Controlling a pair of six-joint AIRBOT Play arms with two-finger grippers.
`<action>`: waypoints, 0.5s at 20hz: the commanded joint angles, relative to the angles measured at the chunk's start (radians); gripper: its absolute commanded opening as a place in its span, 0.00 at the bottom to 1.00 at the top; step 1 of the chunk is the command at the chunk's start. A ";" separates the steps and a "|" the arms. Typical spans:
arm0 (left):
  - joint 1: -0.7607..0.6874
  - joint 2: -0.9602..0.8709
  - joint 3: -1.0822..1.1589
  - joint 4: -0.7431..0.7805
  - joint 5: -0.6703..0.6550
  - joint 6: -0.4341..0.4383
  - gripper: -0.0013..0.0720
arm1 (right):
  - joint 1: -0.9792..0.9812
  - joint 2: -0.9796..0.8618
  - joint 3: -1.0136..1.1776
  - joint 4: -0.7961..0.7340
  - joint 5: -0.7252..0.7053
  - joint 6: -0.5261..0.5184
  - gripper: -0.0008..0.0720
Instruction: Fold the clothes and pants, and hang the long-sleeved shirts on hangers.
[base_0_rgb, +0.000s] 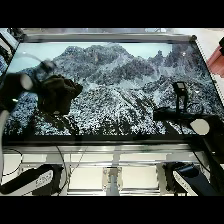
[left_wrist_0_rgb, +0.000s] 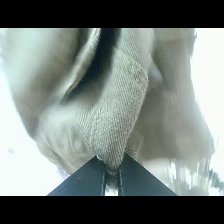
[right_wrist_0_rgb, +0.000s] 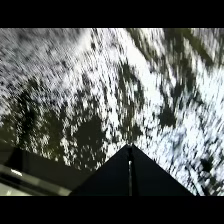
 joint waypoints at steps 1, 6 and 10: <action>-0.011 0.058 0.360 -0.264 -0.108 0.176 0.09 | 0.001 0.000 0.106 0.000 0.044 -0.082 0.06; -0.205 -0.063 0.670 -0.441 -0.623 0.204 0.09 | 0.001 0.000 0.211 0.013 0.196 -0.284 0.30; -0.499 -0.195 0.640 -0.371 -0.803 0.166 0.09 | 0.001 0.000 0.222 0.082 0.324 -0.478 0.30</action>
